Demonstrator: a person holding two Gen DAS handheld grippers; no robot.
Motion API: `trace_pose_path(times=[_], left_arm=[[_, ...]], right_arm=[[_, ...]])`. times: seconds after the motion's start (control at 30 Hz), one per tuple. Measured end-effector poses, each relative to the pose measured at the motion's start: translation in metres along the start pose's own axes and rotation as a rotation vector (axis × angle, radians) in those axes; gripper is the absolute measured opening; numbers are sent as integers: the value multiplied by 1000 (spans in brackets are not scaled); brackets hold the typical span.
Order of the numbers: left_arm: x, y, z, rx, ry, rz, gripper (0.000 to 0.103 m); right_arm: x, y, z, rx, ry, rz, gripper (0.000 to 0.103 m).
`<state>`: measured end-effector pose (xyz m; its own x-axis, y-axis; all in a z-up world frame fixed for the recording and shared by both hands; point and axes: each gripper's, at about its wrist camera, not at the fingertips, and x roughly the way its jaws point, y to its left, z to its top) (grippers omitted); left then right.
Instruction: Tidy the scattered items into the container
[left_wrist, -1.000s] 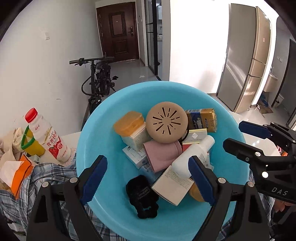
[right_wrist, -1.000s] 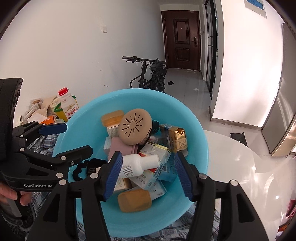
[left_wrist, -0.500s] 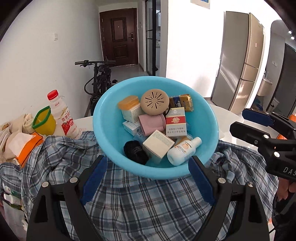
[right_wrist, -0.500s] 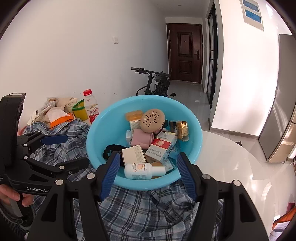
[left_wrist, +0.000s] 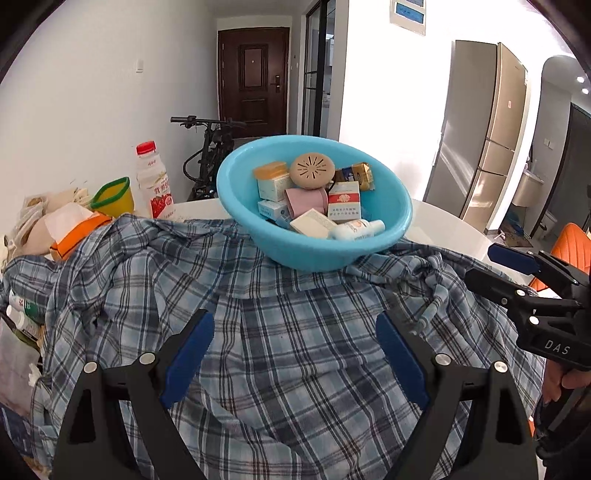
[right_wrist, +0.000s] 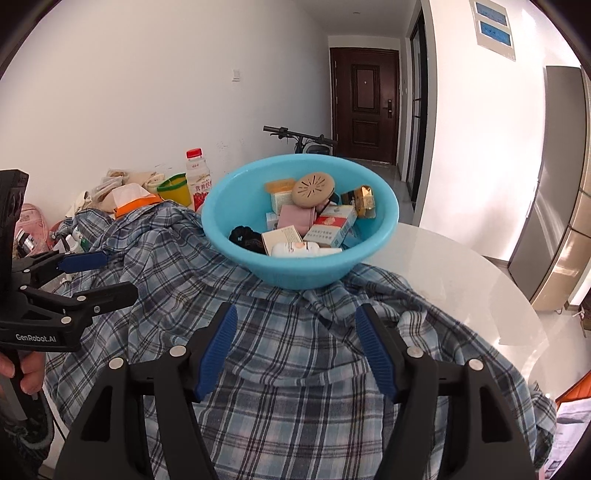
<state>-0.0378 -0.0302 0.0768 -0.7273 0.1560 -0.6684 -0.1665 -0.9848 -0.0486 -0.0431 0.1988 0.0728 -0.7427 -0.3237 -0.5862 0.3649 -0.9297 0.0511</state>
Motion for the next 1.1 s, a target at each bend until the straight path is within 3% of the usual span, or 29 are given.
trace_pose_path(times=[0.33,0.4,0.5,0.57,0.7,0.9,0.93,0.97,1.1], left_arm=[[10,-1,-23,-22,-11,1,91],[11,1,-25,-28,-43,16,91],[13,4,-30,-53,-87,35,91],[14,5,-35,-67,-122,42,91],[17,3,-44,-65,-231,171,91],[21,-6,-55,-51,-322,136,91],[21,-6,-57,-55,-342,139,93],[22,-7,-59,-57,-356,140,103],[28,-5,-62,-76,-383,124,103]], right_arm=[[-8,-1,-19,37,-40,-40,65],[-11,2,-20,30,-77,-65,65],[-18,4,-29,41,-162,-96,78],[-24,7,-38,46,-231,-129,81],[-24,18,-53,-5,-304,-196,81],[-19,26,-65,-31,-388,-211,82],[-18,26,-67,-27,-402,-208,87],[-16,26,-68,-22,-413,-205,89],[-8,21,-73,5,-420,-218,94]])
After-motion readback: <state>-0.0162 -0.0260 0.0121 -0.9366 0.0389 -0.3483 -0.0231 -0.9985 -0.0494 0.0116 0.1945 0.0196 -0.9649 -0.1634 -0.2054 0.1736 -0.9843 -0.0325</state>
